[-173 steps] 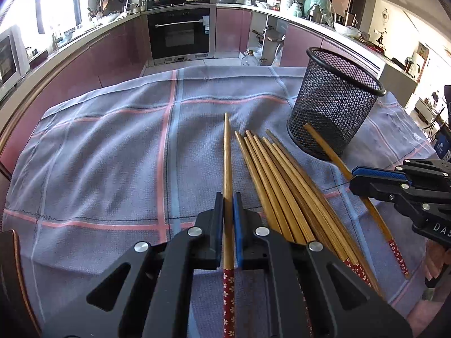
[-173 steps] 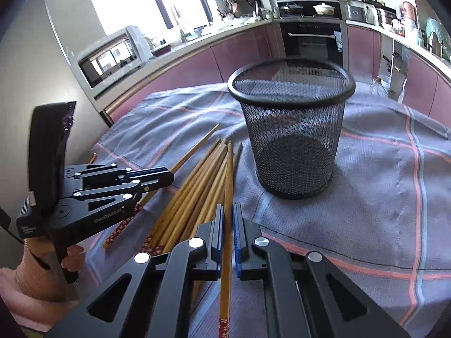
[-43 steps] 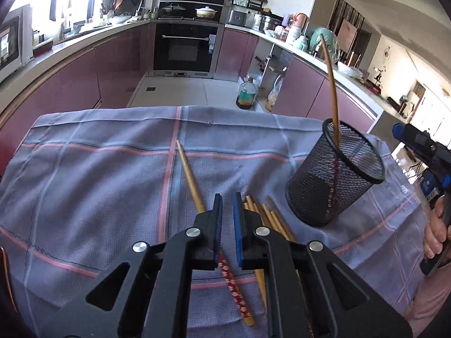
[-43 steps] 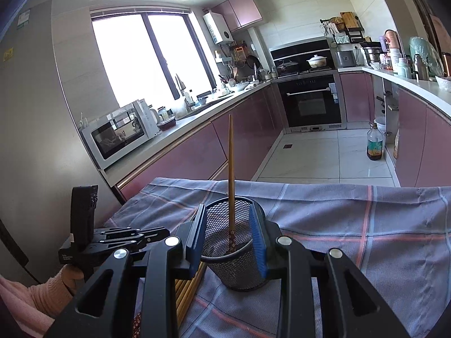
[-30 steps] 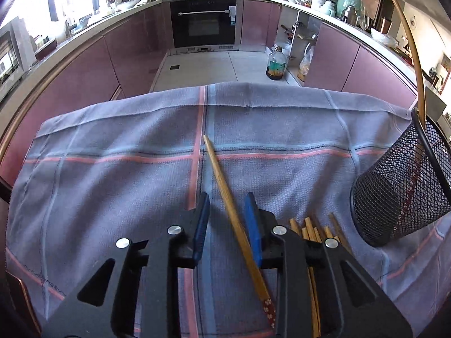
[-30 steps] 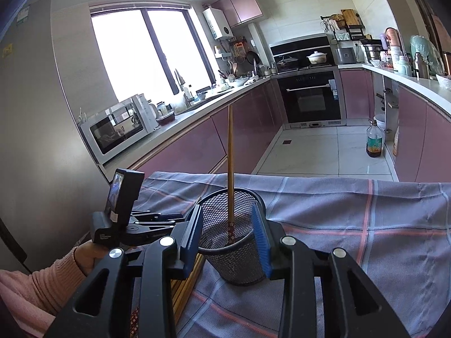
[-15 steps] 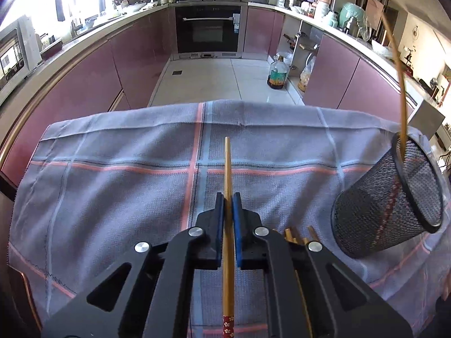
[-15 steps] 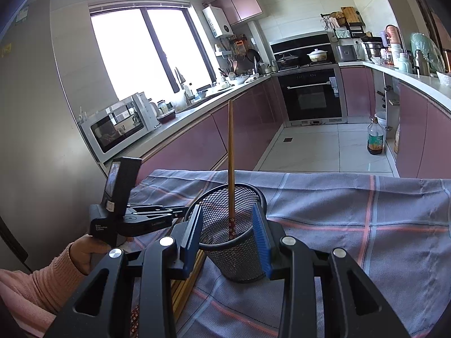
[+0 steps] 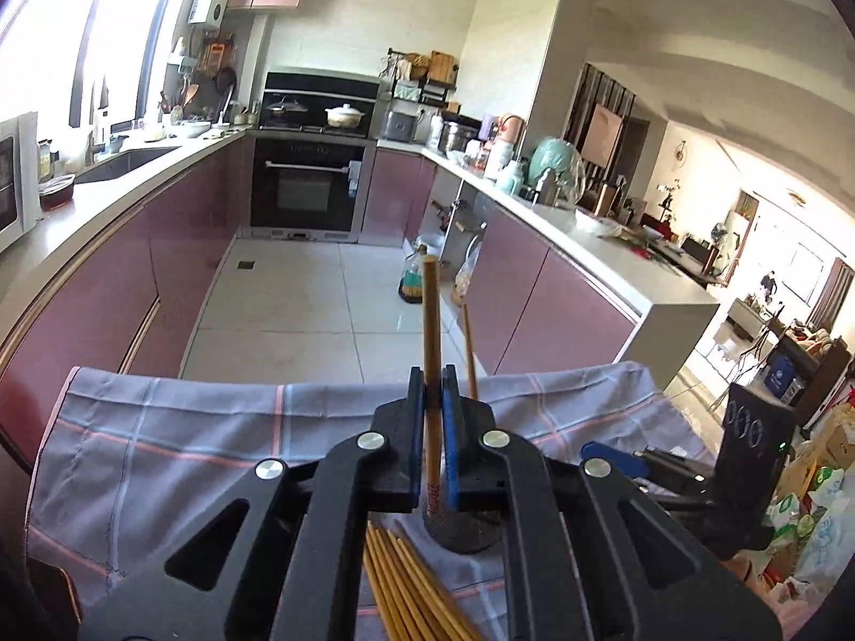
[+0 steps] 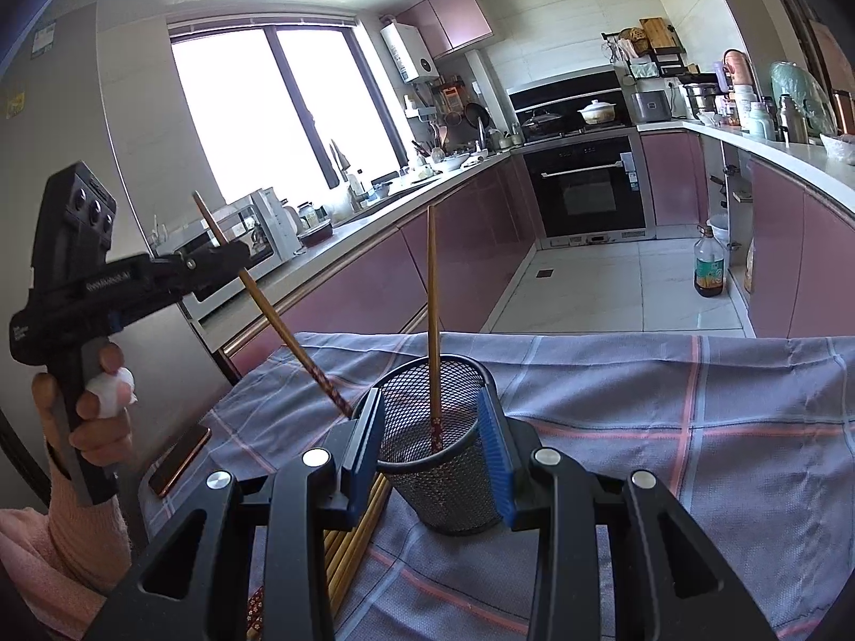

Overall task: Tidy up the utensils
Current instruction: 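Lower the left gripper's chopstick into the cup while the right gripper releases its chopstick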

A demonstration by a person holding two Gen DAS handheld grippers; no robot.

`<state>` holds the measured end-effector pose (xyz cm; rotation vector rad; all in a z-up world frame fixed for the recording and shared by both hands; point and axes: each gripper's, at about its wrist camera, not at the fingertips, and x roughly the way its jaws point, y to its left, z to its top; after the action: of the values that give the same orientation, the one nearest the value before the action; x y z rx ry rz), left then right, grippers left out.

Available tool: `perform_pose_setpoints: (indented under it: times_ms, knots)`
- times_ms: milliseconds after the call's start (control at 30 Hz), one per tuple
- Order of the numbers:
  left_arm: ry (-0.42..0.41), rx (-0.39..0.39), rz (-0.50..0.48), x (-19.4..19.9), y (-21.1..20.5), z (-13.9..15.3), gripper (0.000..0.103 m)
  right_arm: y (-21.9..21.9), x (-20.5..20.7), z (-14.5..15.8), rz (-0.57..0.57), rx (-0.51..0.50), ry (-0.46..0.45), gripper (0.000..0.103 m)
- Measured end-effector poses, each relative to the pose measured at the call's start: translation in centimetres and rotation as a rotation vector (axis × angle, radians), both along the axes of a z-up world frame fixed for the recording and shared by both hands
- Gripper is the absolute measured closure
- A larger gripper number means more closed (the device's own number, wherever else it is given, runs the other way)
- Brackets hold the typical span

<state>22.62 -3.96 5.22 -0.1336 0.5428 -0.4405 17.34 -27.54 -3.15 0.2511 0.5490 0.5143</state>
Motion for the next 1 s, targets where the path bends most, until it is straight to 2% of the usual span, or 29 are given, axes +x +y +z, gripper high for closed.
perform_pose_setpoints:
  times_ms: [233,300,400,500,667,767,800,833,867,1000]
  knots:
    - [-0.06,-0.067,-0.036,-1.4,-1.5,4.8,0.096,-0.5,-0.2,-0.3,-0.002,0.017,0.003,0.069]
    - [-0.089,-0.062,-0.038,-1.7,-2.3,5.8,0.096,-0.6,-0.2,-0.4,-0.003,0.019,0.005,0.069]
    - [-0.091,-0.051,-0.057,-1.6,-3.5,6.3,0.096,-0.7,-0.2,-0.5,-0.004,0.021,0.008,0.069]
    - [-0.036,0.0,-0.067,-0.6,-5.2,5.1,0.096,-0.7,-0.2,-0.4,-0.004,0.019,0.009,0.069]
    - [0.123,0.076,-0.092,1.8,-7.5,0.8,0.096,-0.6,-0.3,-0.5,0.001,0.014,0.016,0.068]
    - [0.178,0.125,-0.086,2.9,-8.5,-1.2,0.094,-0.2,-0.1,-0.8,0.005,0.008,0.029,0.068]
    - [0.195,0.134,-0.075,3.6,-8.4,-1.9,0.081,-0.1,0.0,-0.9,0.006,0.008,0.031,0.068]
    - [0.212,0.13,-0.056,4.2,-8.2,-2.4,0.063,-0.1,0.0,-0.9,0.007,0.006,0.033,0.068]
    - [0.22,0.13,-0.042,5.0,-7.5,-3.1,0.058,0.0,0.0,-0.9,0.007,0.004,0.033,0.067]
    - [0.222,0.131,-0.038,6.6,-5.8,-5.3,0.059,0.4,0.0,-0.8,0.008,-0.011,0.027,0.065]
